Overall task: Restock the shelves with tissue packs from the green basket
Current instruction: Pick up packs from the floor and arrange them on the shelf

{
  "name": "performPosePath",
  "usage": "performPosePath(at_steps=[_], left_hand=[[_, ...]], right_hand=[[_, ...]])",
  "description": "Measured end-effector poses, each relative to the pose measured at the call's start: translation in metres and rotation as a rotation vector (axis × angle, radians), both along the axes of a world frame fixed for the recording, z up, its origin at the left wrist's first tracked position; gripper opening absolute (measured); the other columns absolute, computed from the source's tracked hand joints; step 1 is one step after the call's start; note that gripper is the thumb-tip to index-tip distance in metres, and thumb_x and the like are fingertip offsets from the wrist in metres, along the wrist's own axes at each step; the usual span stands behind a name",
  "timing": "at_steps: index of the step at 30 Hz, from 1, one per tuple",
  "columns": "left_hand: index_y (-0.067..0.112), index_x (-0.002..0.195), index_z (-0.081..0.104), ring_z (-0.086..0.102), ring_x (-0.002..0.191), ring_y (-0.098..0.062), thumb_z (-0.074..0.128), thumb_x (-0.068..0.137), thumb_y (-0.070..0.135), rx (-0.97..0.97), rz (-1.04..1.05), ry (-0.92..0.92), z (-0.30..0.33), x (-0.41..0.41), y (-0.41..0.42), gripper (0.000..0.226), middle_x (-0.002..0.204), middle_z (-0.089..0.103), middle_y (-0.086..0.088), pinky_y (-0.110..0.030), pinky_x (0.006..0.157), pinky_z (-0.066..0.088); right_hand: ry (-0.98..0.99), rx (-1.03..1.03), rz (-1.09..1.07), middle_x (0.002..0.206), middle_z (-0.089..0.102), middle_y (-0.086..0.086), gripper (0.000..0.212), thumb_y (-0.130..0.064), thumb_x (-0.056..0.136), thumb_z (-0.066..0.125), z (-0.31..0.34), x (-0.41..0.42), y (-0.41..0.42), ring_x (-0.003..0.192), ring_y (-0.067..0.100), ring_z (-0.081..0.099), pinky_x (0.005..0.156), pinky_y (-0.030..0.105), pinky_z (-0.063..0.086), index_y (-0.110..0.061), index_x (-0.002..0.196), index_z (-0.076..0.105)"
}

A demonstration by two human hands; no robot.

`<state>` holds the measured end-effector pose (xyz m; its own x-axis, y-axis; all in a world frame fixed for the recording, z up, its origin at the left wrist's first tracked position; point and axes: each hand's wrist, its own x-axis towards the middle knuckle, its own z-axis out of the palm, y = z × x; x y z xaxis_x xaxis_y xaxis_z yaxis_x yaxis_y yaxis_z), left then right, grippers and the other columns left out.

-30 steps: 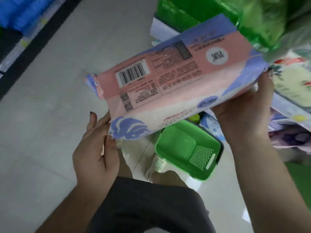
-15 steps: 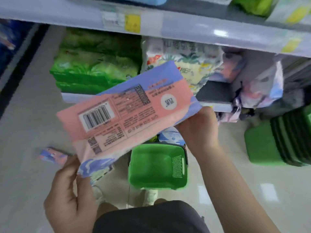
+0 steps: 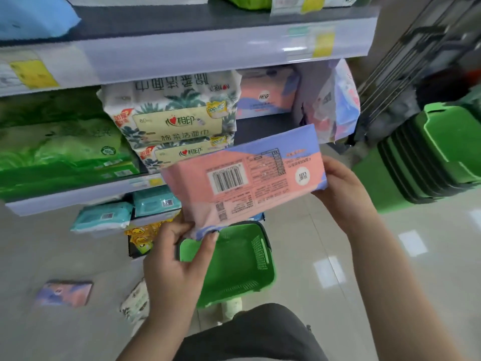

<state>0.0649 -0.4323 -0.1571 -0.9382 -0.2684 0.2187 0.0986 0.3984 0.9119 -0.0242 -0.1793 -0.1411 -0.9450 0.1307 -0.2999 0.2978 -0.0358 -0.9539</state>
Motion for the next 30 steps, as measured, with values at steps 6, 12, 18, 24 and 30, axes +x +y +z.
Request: performPosePath(at_steps=[6, 12, 18, 24, 30], left_hand=[[0.009, 0.083, 0.056, 0.05, 0.08, 0.006, 0.061, 0.078, 0.035, -0.187, -0.056, 0.093, 0.007, -0.049, 0.048, 0.027, 0.085, 0.056, 0.018, -0.003, 0.066, 0.038], [0.009, 0.087, 0.05, 0.054, 0.081, -0.011, 0.066, 0.082, 0.009, -0.284, -0.095, 0.143, -0.011, -0.094, 0.088, 0.016, 0.091, 0.067, -0.01, -0.005, 0.065, 0.035], [-0.001, 0.1, 0.046, 0.049, 0.088, -0.014, 0.067, 0.079, 0.006, -0.345, -0.086, 0.164, -0.018, -0.142, 0.109, 0.031, 0.116, 0.059, -0.016, -0.018, 0.064, 0.038], [-0.006, 0.125, 0.036, 0.044, 0.113, -0.015, 0.063, 0.08, 0.023, -0.186, 0.0, 0.191, -0.012, -0.188, 0.125, 0.06, 0.128, 0.043, -0.025, -0.01, 0.098, 0.034], [-0.008, 0.143, 0.014, 0.019, 0.14, -0.038, 0.048, 0.086, 0.034, -0.33, 0.107, 0.117, -0.011, -0.222, 0.159, 0.079, 0.15, 0.019, -0.027, -0.039, 0.115, 0.016]], right_hand=[[0.001, 0.304, -0.088, 0.094, 0.072, 0.003, 0.043, 0.01, 0.077, 0.047, -0.009, -0.029, 0.034, 0.086, 0.015, 0.064, 0.081, 0.032, 0.057, -0.018, 0.101, 0.069], [0.016, 0.476, -0.162, 0.096, 0.068, 0.007, 0.046, 0.003, 0.069, 0.036, -0.018, -0.068, 0.057, 0.094, 0.026, 0.062, 0.09, 0.05, 0.051, -0.022, 0.094, 0.065], [0.058, 0.584, -0.051, 0.113, 0.058, -0.001, 0.045, 0.002, 0.082, 0.042, -0.02, -0.111, 0.05, 0.099, 0.015, 0.052, 0.078, 0.028, 0.043, -0.011, 0.125, 0.044], [0.108, 0.541, -0.12, 0.112, 0.054, 0.001, 0.047, 0.003, 0.08, 0.054, -0.033, -0.146, 0.033, 0.096, 0.013, 0.05, 0.068, 0.011, 0.037, -0.007, 0.123, 0.039], [0.157, 0.54, -0.299, 0.12, 0.055, 0.002, 0.046, -0.005, 0.079, 0.055, -0.037, -0.193, 0.021, 0.105, 0.017, 0.052, 0.081, 0.012, 0.037, -0.008, 0.122, 0.039]])
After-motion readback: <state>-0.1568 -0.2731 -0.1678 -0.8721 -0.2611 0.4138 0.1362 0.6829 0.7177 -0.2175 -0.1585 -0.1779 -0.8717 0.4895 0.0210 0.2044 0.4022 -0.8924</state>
